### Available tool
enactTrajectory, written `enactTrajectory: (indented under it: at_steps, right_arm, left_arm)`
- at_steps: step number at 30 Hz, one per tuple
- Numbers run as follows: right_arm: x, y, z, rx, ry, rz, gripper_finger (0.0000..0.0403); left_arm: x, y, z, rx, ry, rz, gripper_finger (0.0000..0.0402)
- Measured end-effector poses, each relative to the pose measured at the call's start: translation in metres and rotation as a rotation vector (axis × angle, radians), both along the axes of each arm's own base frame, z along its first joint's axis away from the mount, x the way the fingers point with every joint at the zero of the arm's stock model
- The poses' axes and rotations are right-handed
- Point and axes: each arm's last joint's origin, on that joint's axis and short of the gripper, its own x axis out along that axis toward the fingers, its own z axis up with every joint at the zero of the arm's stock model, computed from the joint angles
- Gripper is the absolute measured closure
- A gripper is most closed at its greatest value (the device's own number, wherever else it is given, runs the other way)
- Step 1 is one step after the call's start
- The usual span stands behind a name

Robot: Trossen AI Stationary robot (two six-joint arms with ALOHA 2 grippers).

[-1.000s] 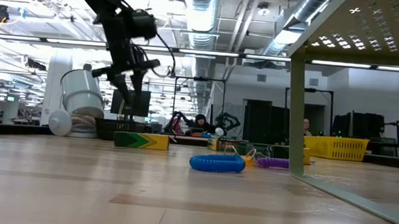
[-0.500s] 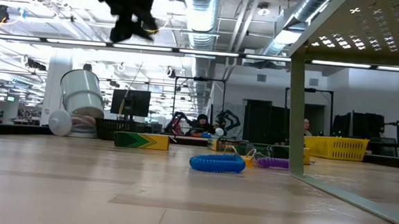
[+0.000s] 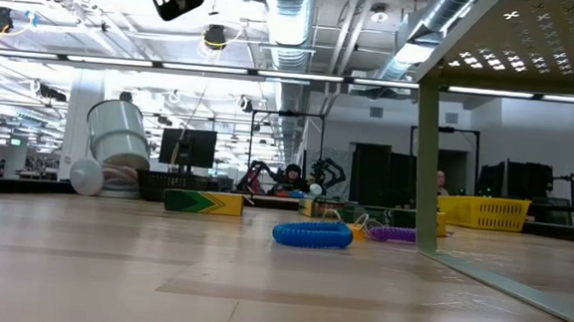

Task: Pick & Place Office Desk Supplies
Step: Put the green spring keychain into the black bin

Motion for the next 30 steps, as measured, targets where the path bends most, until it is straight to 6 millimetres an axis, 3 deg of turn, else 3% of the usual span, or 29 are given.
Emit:
enactTrajectory:
  at_steps: [5, 12, 20, 26, 30]
  right_arm:
    - [-0.001, 0.007, 0.001, 0.005, -0.011, 0.030, 0.0223]
    - [-0.003, 0.022, 0.002, 0.009, -0.020, 0.086, 0.0223]
    - [-0.008, 0.041, 0.006, 0.016, -0.060, 0.167, 0.0223]
    - [-0.013, 0.053, 0.010, 0.009, -0.087, 0.280, 0.0223]
    - [-0.019, 0.057, 0.013, -0.006, -0.100, 0.344, 0.0223]
  left_arm:
    - [0.026, -0.036, -0.028, 0.005, 0.004, -0.050, 0.0259]
    - [0.060, -0.062, -0.069, -0.046, -0.003, -0.010, 0.0249]
    - [0.088, -0.066, -0.107, -0.042, -0.038, 0.098, 0.0247]
    - [0.099, -0.067, -0.143, 0.025, 0.006, 0.148, 0.0247]
    - [0.103, -0.064, -0.155, 0.084, 0.006, 0.206, 0.0247]
